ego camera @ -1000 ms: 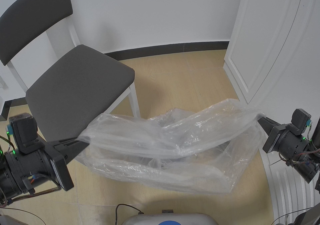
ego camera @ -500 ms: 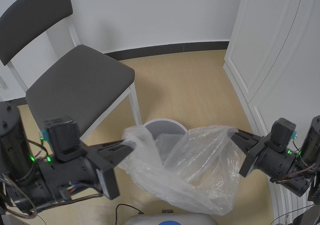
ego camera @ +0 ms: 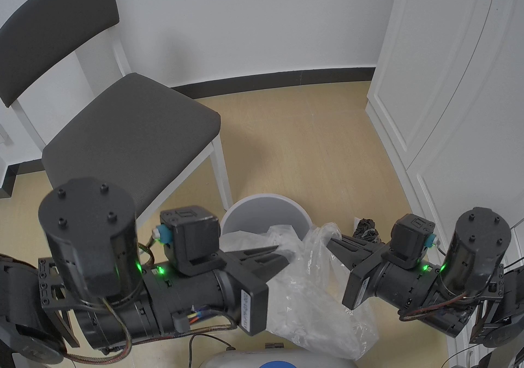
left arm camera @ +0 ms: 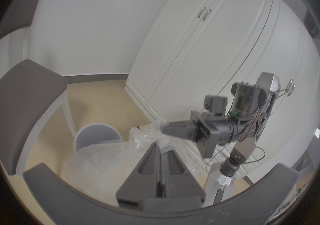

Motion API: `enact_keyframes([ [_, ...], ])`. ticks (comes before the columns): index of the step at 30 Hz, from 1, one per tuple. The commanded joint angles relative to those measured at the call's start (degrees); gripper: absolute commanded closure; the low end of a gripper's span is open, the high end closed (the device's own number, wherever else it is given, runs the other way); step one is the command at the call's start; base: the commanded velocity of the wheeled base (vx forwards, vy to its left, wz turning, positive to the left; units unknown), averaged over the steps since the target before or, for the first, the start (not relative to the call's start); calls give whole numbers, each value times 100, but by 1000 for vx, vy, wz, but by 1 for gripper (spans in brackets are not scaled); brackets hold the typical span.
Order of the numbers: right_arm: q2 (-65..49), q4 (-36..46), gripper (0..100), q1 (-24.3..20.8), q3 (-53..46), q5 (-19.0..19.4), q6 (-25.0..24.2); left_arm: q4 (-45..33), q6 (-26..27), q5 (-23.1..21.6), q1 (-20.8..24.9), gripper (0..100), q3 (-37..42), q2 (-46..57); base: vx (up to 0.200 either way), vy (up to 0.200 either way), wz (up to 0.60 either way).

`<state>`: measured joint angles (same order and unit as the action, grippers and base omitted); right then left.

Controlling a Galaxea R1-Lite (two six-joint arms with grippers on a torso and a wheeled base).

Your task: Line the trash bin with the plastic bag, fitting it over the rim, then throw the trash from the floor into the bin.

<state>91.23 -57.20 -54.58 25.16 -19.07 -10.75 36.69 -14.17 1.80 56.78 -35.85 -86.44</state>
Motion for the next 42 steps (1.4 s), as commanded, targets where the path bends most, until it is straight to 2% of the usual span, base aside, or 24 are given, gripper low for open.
enact_keyframes([
  [1, 369, -283, 100, 211, -29, 35, -15, 31, 10, -295, -335, 100, -256, -92, 0, 0, 0],
  [7, 351, -353, 100, 448, 6, 105, -6, 84, 10, -875, -502, 100, -273, -127, 0, 0, 0],
  [22, 729, -362, 100, 905, 103, 140, -23, 866, -16, -1147, -853, 100, -141, -1068, 0, 0, 0],
  [28, 755, -371, 100, 975, 121, 149, -23, 971, -227, -1068, -800, 100, 8, -936, 0, 0, 0],
  [31, 755, -380, 100, 975, 173, 149, -32, 971, -271, -1068, -853, 100, -194, -997, 0, 0, 0],
  [36, 1037, -538, 100, 984, 305, 140, -252, 971, -227, -1121, -1126, 100, -449, -1349, 0, 0, 0],
  [42, 1854, -1285, 100, 1107, 499, 149, -384, 1086, -227, -1385, -1548, 100, -625, -1779, 0, 0, 0],
])
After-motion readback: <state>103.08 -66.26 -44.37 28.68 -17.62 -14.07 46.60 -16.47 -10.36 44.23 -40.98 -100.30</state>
